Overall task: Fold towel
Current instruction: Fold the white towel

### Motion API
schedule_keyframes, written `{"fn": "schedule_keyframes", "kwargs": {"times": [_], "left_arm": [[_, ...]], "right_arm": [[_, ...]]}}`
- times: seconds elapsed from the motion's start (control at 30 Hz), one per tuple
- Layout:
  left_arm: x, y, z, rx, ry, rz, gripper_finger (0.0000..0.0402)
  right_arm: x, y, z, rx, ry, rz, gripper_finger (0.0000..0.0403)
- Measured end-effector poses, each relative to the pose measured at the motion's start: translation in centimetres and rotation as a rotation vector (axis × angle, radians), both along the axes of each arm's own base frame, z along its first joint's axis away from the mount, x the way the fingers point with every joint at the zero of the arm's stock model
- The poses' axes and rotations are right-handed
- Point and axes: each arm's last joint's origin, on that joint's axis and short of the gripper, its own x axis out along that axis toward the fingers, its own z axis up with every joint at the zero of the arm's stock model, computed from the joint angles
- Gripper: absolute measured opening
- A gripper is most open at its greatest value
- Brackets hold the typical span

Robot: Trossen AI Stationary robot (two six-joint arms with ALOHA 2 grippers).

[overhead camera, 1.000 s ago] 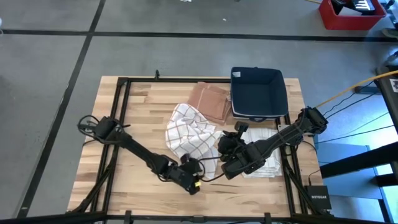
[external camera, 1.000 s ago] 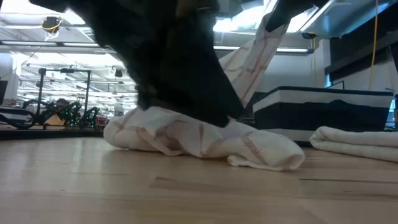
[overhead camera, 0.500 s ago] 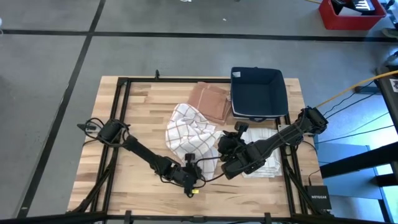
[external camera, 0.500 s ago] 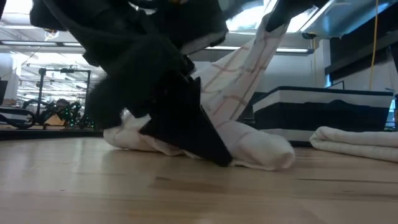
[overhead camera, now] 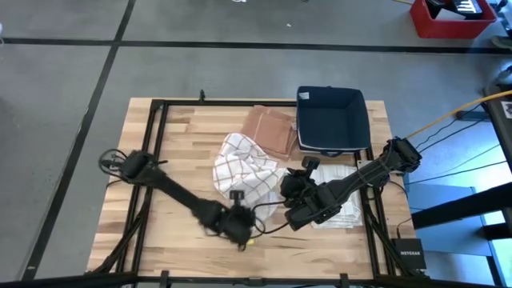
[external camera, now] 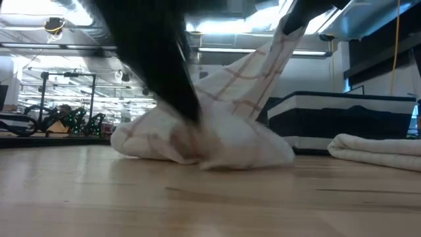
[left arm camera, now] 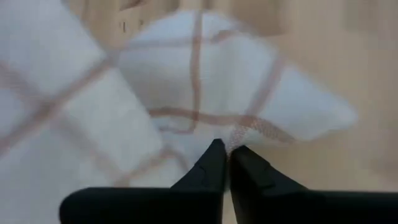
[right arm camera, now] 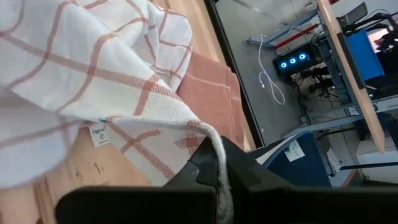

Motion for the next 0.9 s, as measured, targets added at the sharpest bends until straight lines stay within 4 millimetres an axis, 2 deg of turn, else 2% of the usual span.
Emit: {"fn": "schedule_keyframes", "kwargs": {"times": [0.1, 0.2, 0.3, 0.4, 0.53, 0.7, 0.8, 0.9], "left_arm": [[-2.9, -1.9, 5.3, -0.033, 0.068, 0.0, 0.0004], [-6.8, -2.7, 10.0, -0.044, 0.121, 0.06, 0.0002], [-10.7, -2.2, 14.7, -0.079, 0.084, 0.143, 0.0002], [-13.9, -0.6, 18.0, -0.139, 0.026, 0.242, 0.0002], [-17.0, 2.0, 21.0, -0.228, -0.071, 0.339, 0.0002], [-18.6, 4.4, 23.1, -0.283, -0.165, 0.36, 0.0003], [-18.5, 5.0, 23.3, -0.267, -0.169, 0.356, 0.0002], [-18.1, 4.8, 22.8, -0.255, -0.138, 0.349, 0.0003]], "right_arm": [[0.0, 0.0, 0.0, 0.008, 0.005, 0.0, 0.0005], [-0.1, 0.0, 0.1, 0.005, 0.005, 0.0, 0.0005], [-0.5, -0.4, 1.3, -0.016, -0.014, -0.001, 0.0005], [-1.4, -1.0, 4.3, -0.028, -0.08, -0.002, 0.0005], [-2.7, -1.9, 9.5, -0.015, -0.175, 0.022, 0.0005], [-4.9, -3.7, 15.6, 0.0, -0.279, 0.074, 0.0005], [-6.0, -4.9, 18.0, 0.022, -0.341, 0.067, 0.0005], [-7.2, -5.5, 19.2, 0.042, -0.375, 0.064, 0.0005]]}}
